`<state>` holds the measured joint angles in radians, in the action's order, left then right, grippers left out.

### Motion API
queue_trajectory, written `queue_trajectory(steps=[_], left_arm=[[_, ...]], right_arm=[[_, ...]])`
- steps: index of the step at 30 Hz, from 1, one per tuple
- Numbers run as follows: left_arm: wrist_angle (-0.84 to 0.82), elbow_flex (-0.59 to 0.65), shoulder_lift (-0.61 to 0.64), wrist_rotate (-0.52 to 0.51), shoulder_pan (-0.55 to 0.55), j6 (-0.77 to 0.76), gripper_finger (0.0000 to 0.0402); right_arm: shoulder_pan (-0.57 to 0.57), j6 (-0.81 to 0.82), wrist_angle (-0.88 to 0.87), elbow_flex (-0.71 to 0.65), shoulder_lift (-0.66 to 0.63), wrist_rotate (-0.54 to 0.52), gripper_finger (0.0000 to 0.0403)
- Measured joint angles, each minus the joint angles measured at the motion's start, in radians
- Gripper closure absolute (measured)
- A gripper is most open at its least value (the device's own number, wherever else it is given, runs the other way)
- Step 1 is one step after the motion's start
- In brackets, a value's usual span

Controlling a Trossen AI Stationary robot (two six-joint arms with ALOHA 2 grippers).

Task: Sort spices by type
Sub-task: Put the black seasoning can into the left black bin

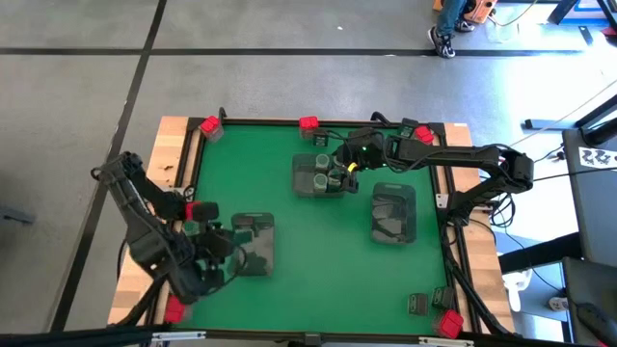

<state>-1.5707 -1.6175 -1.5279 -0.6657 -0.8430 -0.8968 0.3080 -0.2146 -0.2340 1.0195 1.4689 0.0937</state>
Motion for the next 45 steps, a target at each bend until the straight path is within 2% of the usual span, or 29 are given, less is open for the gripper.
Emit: queue_trajectory(steps=[7,13,17,20,25,33,45], left_arm=[[0.05,0.188,0.105,0.013,0.071,-0.023,0.0277],[0.274,0.373,0.184,0.112,0.122,0.06,0.0277],[0.422,0.475,0.19,0.206,0.15,0.136,0.0277],[0.49,0.535,0.183,0.218,0.178,0.145,0.0277],[0.531,0.608,0.173,0.281,0.24,0.145,0.0277],[0.669,0.705,0.172,0.308,0.273,0.216,0.0277],[0.685,0.788,0.171,0.362,0.287,0.211,0.0269]], right_arm=[[0.0,0.0,0.0,0.0,0.0,0.0,0.0052],[0.0,0.0,0.001,0.0,0.0,0.001,0.0052],[0.0,0.0,0.006,0.0,0.006,0.001,0.0052],[0.0,0.0,0.013,0.0,0.014,0.001,0.0052],[0.0,0.0,0.035,0.0,0.038,0.003,0.0052],[0.0,0.0,0.031,0.001,0.061,-0.005,0.0052],[0.0,0.0,0.035,0.0,0.061,-0.007,0.0052]])
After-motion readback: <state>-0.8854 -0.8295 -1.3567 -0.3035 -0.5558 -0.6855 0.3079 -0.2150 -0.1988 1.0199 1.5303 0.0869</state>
